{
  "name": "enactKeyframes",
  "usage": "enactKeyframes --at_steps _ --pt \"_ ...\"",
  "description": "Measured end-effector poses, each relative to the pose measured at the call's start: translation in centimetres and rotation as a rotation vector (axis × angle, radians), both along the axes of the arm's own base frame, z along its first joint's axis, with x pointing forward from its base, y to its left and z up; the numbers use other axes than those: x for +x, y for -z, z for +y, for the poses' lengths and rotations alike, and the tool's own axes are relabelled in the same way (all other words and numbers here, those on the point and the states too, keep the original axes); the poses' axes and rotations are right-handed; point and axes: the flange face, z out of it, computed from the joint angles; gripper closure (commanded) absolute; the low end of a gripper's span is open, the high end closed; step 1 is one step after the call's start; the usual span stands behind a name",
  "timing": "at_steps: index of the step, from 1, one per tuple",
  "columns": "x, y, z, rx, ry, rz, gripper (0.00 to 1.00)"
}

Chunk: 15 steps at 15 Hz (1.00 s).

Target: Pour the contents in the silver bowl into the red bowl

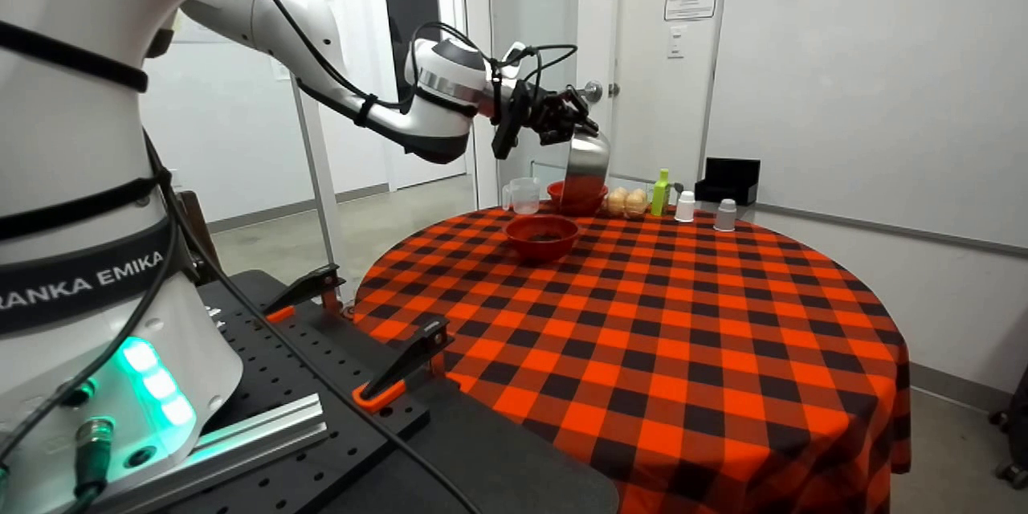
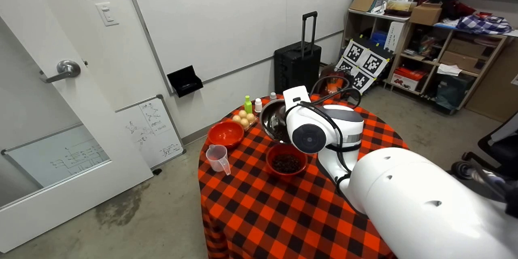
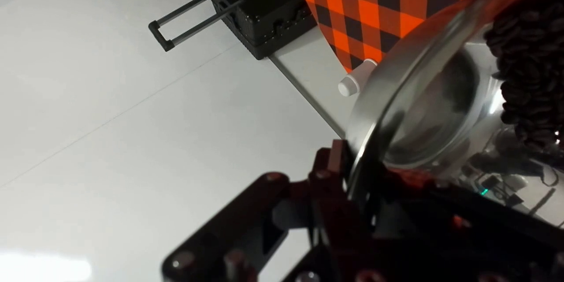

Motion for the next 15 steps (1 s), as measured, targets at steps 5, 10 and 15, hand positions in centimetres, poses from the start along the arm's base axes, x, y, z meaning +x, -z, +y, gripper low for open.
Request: enactKeyframes --at_steps 5,10,15 --pt "-0.47 0.15 0.32 -0.017 -0.005 -0.006 0.99" --pt "-0.58 -0.13 0.26 -0.031 -0.006 -0.014 0.99" --pt "-0.64 -0.39 0.55 -0.054 -0.015 -0.026 0.99"
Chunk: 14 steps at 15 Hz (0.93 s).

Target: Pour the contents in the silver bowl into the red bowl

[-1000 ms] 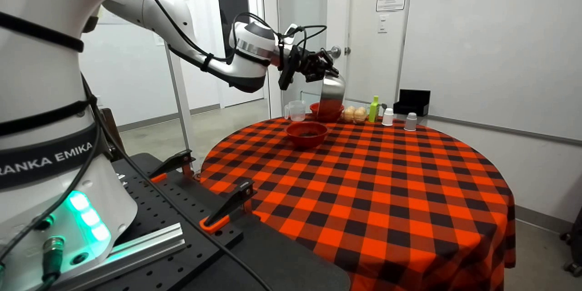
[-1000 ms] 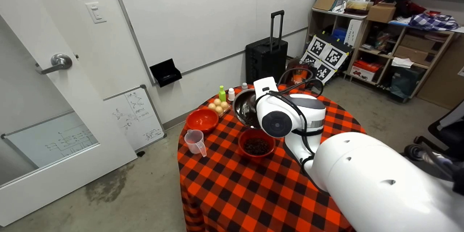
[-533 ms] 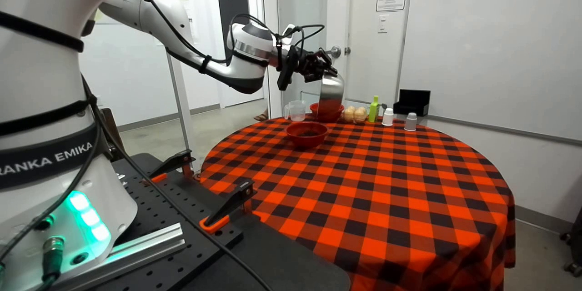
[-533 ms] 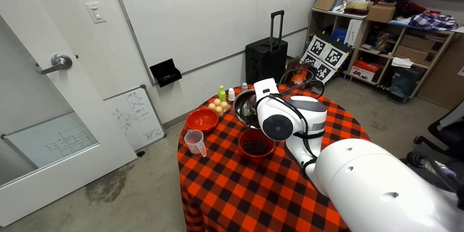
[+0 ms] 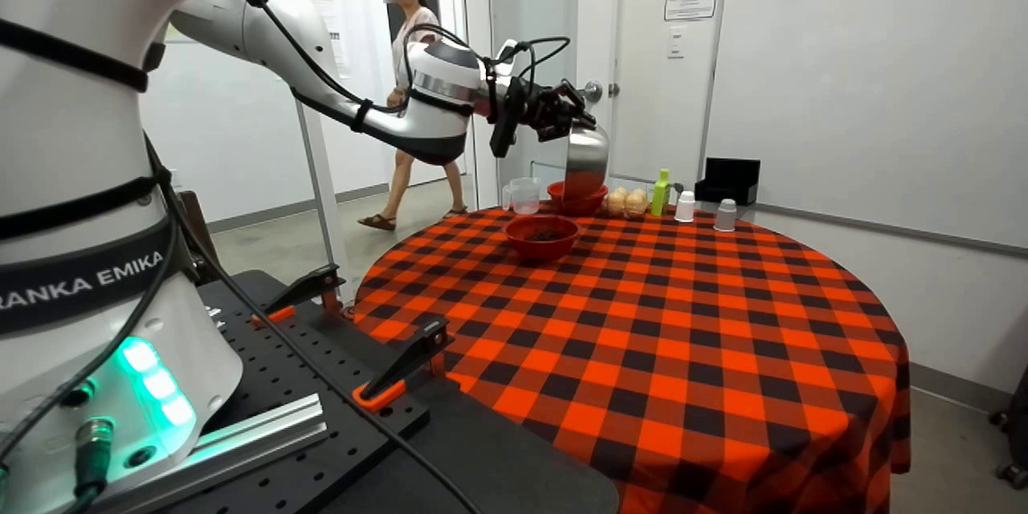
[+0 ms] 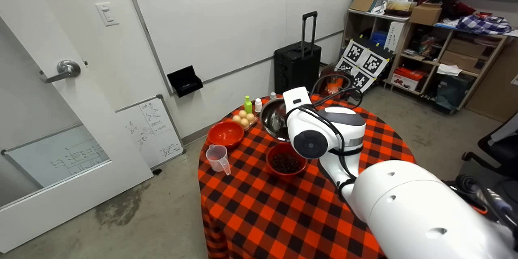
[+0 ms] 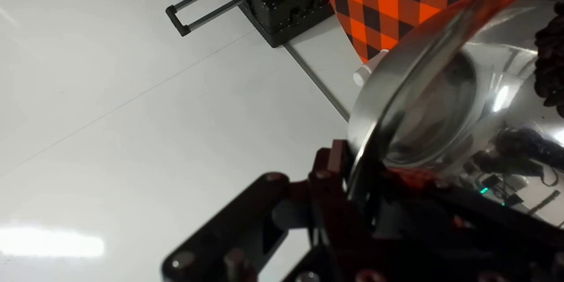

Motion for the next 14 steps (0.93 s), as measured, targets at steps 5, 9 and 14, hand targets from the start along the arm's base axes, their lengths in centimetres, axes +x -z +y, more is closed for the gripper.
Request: enactKeyframes --at_steps 5,9,14 --pt "-0.2 0.0 0.4 -0.012 -0.008 -0.012 0.99" --pt "-0.3 0.0 0.4 -0.032 -0.011 -0.013 0.99" --pt "-0.3 -1.7 0.0 -0.095 -0.021 -0.014 0.99"
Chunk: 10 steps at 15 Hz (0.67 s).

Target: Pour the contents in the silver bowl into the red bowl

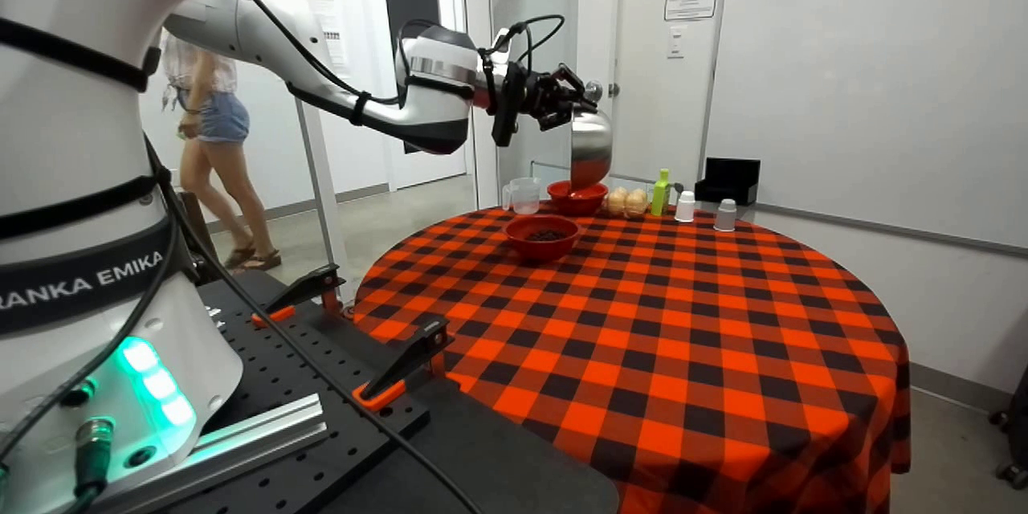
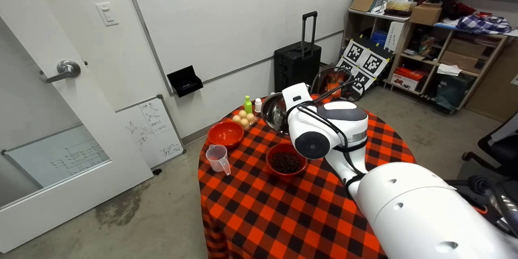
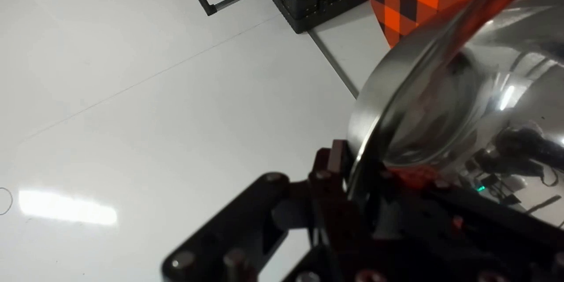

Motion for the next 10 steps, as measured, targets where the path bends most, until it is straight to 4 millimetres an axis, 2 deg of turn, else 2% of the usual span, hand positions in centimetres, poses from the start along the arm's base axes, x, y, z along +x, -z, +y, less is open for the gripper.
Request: enactKeyframes --at_steps 10 --pt "-0.07 -0.05 0.03 -0.026 -0.007 0.003 0.99"
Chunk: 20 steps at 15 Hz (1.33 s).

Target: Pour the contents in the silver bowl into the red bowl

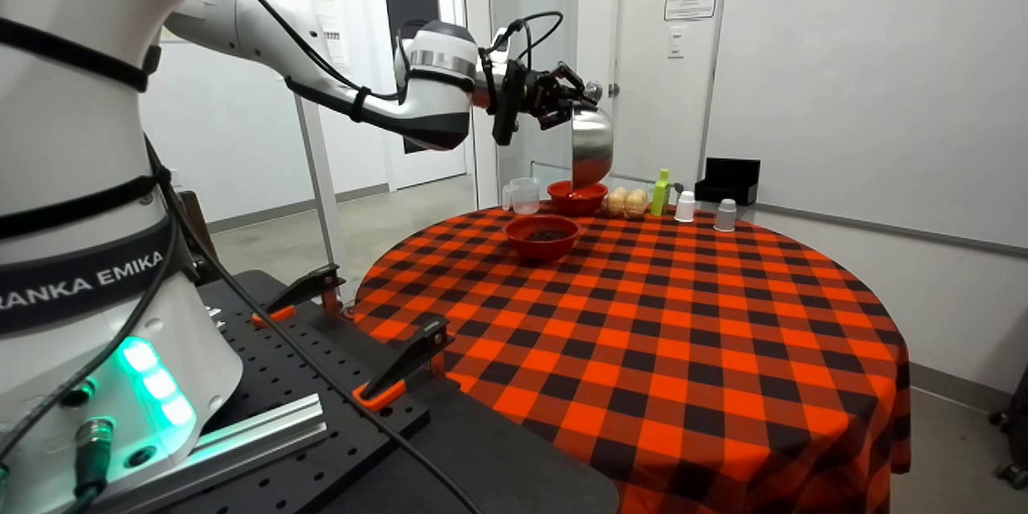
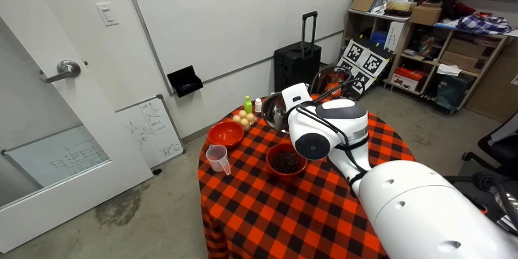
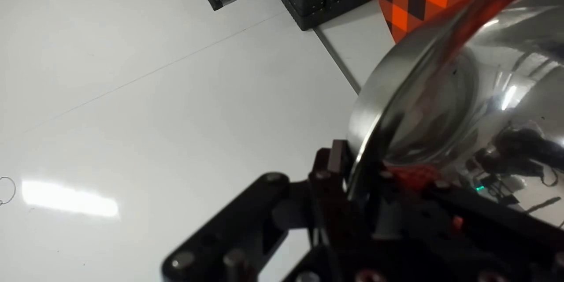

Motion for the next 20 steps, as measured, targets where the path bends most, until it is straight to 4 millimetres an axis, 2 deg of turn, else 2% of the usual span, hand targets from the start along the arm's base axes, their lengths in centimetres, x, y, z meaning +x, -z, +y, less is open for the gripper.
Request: enactKeyframes --at_steps 8,20 --pt "0.03 -0.53 0.00 -0.015 -0.005 -0.017 0.99" --pt "-0.13 -0.16 -0.04 -0.019 -0.006 -0.021 0.99"
